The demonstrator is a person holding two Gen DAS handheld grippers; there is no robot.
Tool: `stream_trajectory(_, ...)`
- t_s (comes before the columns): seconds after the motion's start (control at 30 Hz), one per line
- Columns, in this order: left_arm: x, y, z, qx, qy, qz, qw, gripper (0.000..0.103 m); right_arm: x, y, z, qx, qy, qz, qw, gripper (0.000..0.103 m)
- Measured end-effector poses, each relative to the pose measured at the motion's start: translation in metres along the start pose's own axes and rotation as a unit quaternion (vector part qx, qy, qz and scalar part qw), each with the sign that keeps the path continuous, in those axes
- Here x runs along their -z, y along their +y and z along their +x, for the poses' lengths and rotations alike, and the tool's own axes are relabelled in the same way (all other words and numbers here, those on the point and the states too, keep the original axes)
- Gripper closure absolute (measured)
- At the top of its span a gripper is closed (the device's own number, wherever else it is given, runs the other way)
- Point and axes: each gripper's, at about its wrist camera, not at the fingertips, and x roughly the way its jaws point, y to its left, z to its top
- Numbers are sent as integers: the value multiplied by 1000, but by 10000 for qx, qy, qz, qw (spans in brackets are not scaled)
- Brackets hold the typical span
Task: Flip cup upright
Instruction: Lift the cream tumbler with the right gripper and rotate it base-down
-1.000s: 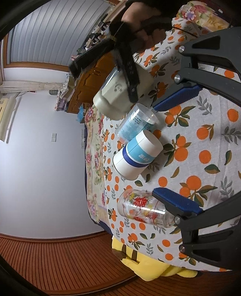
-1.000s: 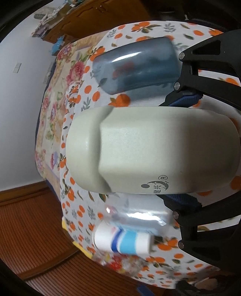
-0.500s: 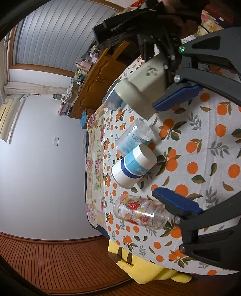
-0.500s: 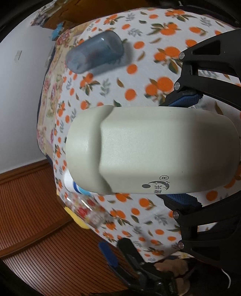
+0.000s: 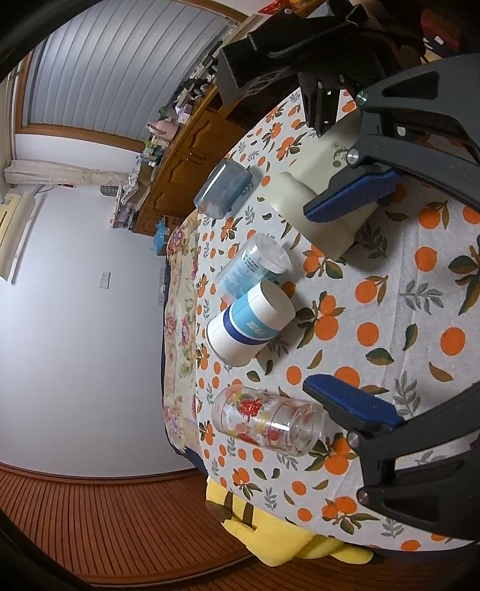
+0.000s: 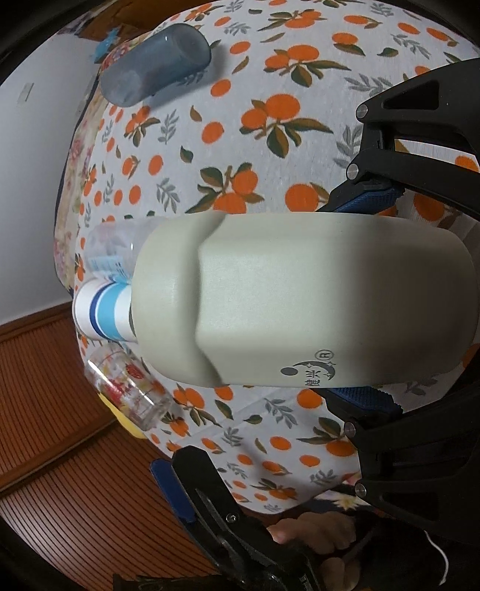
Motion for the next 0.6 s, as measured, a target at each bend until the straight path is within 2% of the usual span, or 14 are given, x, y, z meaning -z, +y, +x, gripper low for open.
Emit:
stream_trajectory(0.27, -2, 0, 6, -1, 107, -57, 9999, 18, 4, 6, -2, 141, -56, -87, 9998, 25)
stream_trajectory(0.37, -4, -2, 8, 8, 134, -78, 9999, 18, 6, 9, -14, 155, -266, -182, 9994, 20)
stream_trajectory(0.6, -11, -12, 10, 80, 217, -148, 9996, 18, 11, 8, -50, 219, -676, -186, 9973, 20)
